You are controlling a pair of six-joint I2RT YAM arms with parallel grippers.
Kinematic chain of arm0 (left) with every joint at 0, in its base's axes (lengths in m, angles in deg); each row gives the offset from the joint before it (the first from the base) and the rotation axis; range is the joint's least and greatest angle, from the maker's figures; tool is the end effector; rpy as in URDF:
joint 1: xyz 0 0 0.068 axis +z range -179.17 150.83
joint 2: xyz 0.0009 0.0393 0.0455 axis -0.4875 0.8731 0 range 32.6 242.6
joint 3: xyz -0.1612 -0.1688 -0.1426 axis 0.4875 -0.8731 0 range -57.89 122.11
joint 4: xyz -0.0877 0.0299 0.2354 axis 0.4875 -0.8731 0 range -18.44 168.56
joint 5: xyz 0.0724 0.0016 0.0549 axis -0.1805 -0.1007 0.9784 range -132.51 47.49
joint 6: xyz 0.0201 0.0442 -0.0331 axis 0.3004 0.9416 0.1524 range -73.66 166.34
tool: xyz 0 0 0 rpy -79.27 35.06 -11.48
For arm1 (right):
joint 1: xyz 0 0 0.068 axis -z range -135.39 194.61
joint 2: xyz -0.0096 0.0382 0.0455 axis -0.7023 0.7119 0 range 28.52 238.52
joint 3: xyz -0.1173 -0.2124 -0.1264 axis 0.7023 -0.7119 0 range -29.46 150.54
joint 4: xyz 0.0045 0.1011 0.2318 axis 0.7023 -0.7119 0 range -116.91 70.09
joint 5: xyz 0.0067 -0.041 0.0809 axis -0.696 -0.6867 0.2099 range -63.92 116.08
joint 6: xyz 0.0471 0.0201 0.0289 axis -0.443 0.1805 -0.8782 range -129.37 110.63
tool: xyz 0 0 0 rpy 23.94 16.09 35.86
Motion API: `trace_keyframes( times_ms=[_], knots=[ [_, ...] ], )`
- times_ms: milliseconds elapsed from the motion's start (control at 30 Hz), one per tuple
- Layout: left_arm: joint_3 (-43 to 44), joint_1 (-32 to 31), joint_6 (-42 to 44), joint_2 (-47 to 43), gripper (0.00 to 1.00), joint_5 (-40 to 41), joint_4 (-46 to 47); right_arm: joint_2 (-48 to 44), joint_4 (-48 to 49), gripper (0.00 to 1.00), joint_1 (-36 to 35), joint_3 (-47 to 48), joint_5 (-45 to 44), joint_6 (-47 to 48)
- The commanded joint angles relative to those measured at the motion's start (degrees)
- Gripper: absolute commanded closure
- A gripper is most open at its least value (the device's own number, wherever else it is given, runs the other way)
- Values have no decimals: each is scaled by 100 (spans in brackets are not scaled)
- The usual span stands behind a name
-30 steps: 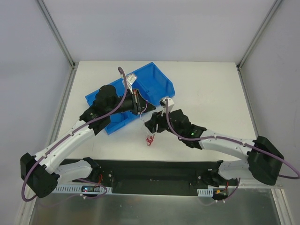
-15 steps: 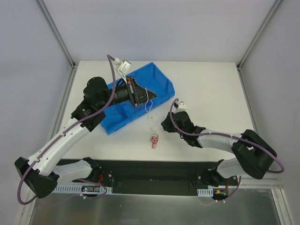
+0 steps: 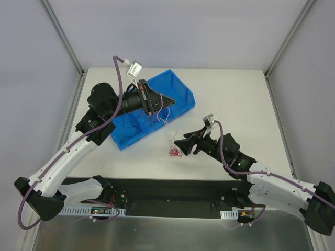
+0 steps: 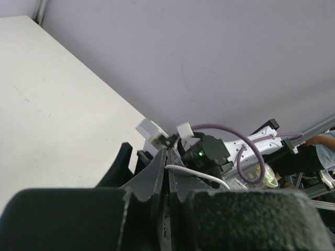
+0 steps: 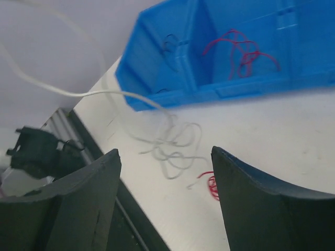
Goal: Untangle the cables
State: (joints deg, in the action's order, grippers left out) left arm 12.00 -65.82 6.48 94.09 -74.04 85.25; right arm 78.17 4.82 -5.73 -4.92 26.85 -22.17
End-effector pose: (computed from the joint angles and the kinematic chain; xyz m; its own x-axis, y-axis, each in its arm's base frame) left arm 0.1670 -0.1520 0.4687 -0.4254 -0.3645 -0.8284 0.8354 0.1940 -0.5143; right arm 0.1299 0.1576 0.2687 -0.1767 0.1340 -0.9751 -0.7581 0.6133 0.2217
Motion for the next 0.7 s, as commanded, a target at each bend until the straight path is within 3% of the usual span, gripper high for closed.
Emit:
trace_keyframes(
  times_ms=[0,67,233,467,567,667],
  knots=[
    [148,26,-250,108,100,-239,314,79,277,27,-677,139,-41,322],
    [139,26,-347,135,100,-292,402,272,383,28,-827,244,-568,331],
    [-97,26,-873,144,100,-538,901,966,-196,43,-845,947,-1500,76],
    [120,-18,-1226,302,100,-793,1334,2363,128,46,-845,1080,-2334,-363],
    [542,-27,-1052,319,100,-733,1334,2979,-3,48,-714,949,-2766,-1064],
    [1332,-27,-376,302,100,-302,747,3209,-100,48,-232,545,-2548,-2153]
  ],
)
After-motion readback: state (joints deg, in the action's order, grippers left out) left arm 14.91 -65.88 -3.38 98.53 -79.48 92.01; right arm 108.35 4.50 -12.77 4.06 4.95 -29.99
